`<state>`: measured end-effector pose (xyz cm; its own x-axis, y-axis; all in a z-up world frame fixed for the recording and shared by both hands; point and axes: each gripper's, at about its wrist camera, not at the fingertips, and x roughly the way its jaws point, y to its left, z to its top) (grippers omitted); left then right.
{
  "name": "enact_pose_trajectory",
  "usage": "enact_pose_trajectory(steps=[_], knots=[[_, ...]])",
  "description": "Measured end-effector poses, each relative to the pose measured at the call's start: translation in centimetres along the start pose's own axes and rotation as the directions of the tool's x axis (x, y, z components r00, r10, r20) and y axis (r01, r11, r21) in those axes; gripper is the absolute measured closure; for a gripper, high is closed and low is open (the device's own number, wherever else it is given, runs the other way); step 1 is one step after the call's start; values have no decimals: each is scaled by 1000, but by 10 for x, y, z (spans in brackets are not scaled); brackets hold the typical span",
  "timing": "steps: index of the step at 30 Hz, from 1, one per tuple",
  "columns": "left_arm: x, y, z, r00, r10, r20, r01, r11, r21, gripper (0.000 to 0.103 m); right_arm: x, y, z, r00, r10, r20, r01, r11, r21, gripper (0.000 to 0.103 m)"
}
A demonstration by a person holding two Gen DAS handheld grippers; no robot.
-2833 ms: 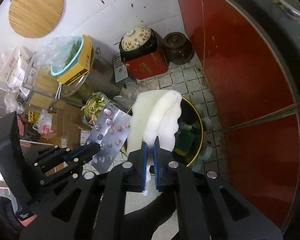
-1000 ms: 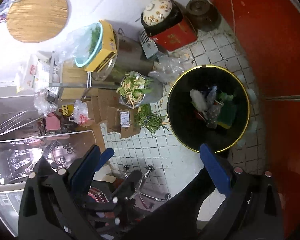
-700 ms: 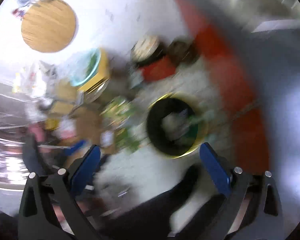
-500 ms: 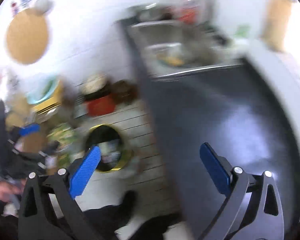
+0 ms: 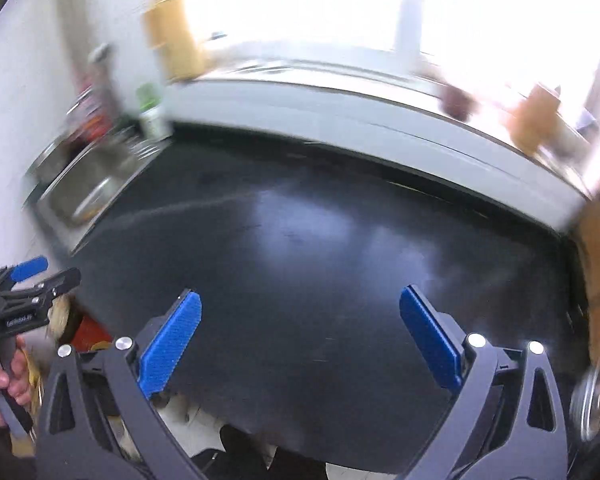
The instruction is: Collect trash
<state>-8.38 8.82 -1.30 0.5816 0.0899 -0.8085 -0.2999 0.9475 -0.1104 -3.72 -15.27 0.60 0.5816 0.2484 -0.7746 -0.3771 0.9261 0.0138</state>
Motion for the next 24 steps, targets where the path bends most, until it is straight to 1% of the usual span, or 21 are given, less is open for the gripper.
enact_pose_trajectory(steps=[2, 5, 6, 8, 11, 13, 15, 24], knots=[[10, -37, 13, 1000, -25, -11, 26, 998, 65, 7, 2, -30, -1, 999, -38, -6, 38, 997, 67, 7], [19, -79, 21, 999, -47, -19, 49, 989, 137, 7, 2, -63, -6, 997, -77, -14, 78, 987, 143, 7], [23, -92, 23, 998, -54, -24, 57, 986, 154, 7, 2, -76, -8, 996, -84, -20, 86, 983, 160, 7], [28, -109, 23, 998, -59, -38, 65, 980, 186, 7, 3, -89, -12, 995, -95, -25, 98, 978, 184, 7], [39, -124, 24, 997, -49, -59, 61, 976, 211, 7, 5, -107, -18, 994, -100, -43, 107, 971, 215, 7], [44, -131, 24, 996, -45, -71, 59, 975, 214, 7, 7, -110, -18, 994, -98, -51, 107, 969, 223, 7], [51, -128, 30, 996, -42, -79, 58, 977, 207, 7, 12, -112, -15, 993, -101, -59, 112, 969, 219, 7], [56, -129, 31, 996, -29, -86, 45, 980, 192, 7, 17, -123, -9, 993, -94, -69, 107, 970, 220, 7]])
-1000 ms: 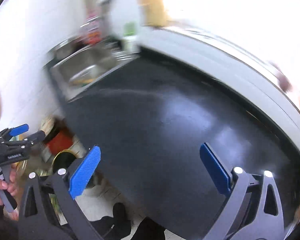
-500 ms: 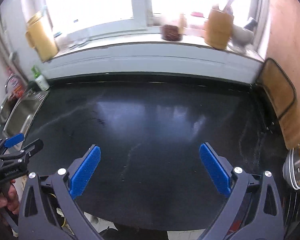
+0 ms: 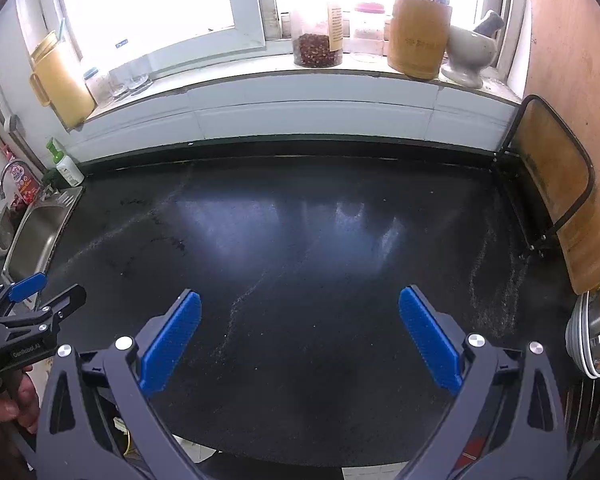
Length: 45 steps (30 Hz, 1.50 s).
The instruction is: Collect trash
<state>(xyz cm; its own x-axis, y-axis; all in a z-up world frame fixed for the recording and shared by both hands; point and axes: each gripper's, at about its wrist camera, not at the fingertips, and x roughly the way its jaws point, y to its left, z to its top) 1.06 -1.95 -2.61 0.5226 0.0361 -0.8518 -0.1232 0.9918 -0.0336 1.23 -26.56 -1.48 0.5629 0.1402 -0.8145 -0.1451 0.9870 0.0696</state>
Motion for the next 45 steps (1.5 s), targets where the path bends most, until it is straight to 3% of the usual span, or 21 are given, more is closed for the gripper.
enact_pose_trajectory(steps=[45], knots=[[-2, 3, -3, 1000, 18, -4, -18, 1000, -2, 7, 5, 4, -2, 1000, 16, -19, -16, 1000, -8, 7]])
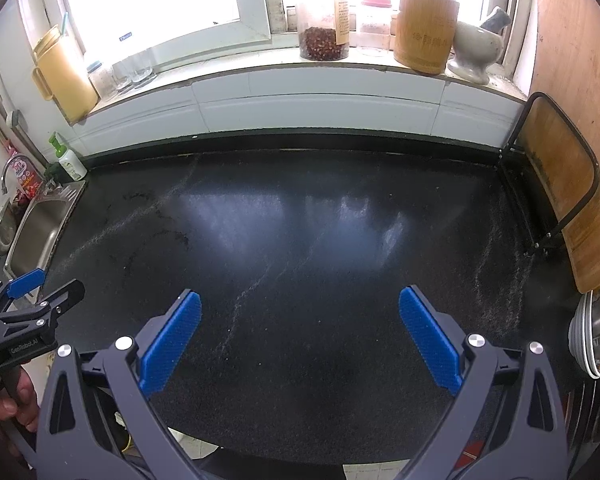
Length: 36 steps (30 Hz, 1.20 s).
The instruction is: Collect trash
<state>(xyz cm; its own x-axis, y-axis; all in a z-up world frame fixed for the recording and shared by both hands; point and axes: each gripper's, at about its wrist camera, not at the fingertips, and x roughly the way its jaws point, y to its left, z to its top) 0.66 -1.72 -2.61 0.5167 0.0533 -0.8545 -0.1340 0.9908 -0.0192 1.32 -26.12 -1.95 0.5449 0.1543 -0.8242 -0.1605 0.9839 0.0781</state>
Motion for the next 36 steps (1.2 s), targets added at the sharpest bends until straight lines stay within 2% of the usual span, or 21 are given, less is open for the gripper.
enact_pose_trajectory(steps=[25, 36], knots=[[-2, -6, -2, 1000, 3, -12, -3, 1000, 8, 7, 2, -3, -2, 1000, 4, -13, -4, 1000, 3, 7], [-15, -11, 0, 1000, 4, 6, -4, 1000, 15, 7, 6, -2, -6, 1000, 2, -29, -2, 1000, -13, 7]])
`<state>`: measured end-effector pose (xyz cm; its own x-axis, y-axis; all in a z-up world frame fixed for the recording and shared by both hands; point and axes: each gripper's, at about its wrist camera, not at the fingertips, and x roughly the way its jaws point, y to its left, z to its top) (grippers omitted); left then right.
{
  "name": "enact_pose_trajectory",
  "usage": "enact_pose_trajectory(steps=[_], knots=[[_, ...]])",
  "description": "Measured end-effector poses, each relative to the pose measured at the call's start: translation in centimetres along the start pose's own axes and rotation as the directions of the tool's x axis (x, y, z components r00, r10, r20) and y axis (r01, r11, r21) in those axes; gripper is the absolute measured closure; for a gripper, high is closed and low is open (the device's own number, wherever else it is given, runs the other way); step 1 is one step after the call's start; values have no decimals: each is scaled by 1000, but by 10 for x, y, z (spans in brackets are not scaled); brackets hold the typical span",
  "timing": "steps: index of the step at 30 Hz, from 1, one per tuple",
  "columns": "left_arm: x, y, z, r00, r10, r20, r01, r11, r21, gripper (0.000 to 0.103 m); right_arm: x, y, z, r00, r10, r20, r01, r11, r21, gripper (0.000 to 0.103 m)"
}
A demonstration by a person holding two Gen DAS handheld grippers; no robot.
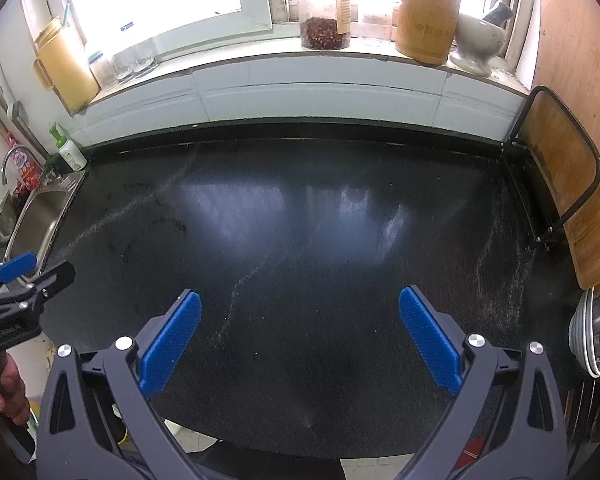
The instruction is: Collect trash
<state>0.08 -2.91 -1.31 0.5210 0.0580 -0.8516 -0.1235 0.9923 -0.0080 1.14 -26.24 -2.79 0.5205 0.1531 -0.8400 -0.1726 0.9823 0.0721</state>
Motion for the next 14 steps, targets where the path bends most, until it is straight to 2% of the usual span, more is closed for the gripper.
enact_pose_trajectory(steps=[5, 14], knots=[[-13, -1, 3, 999, 16, 28, -16, 1000, -6, 7, 1, 1, -2, 1000, -6, -10, 6, 1000, -4, 7], [-26, 1, 13, 1000, 26, 6, -26, 999, -24, 7, 2, 4, -1, 1000, -5, -11, 5, 1000, -16, 7]])
